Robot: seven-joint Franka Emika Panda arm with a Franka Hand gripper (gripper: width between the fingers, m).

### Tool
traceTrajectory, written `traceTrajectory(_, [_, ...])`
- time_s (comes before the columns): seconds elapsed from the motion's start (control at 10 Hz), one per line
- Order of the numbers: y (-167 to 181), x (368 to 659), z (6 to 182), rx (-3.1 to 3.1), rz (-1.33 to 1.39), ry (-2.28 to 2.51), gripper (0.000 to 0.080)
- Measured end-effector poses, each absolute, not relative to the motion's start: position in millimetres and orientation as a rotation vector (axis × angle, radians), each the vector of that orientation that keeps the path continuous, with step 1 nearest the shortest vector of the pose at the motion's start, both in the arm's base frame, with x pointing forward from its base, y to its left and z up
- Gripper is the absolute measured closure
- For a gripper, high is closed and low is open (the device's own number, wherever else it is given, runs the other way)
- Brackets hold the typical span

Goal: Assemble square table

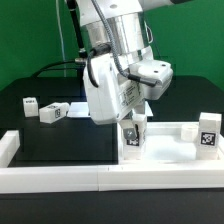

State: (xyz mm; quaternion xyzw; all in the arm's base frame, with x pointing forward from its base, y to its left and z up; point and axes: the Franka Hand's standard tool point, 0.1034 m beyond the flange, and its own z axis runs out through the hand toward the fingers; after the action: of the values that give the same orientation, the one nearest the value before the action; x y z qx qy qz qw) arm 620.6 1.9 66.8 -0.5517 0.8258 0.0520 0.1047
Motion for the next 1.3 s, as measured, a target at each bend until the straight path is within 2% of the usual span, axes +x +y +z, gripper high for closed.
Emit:
traceTrajectory(0.1, [2.0,620.4,66.4,-1.626,0.154,2.435,0.0505])
traceTrajectory(0.2, [2.1,620.4,66.2,-1.627,0.154,2.435,0.0300])
traceTrajectory(0.3, [2.1,620.3,66.1,-1.627,0.154,2.435,0.0199])
traceTrajectory(0.4, [2.5,620.4,66.4,-1.628,0.154,2.434,0.0163])
traceTrajectory(0.7, [25.5,623.6,105.0,-1.650,0.136,2.365,0.0152])
traceTrajectory(1.0, [58.0,617.2,109.8,-1.680,0.153,2.345,0.0151])
traceTrajectory(1.3, [57.8,616.9,108.3,-1.691,0.152,2.339,0.0151])
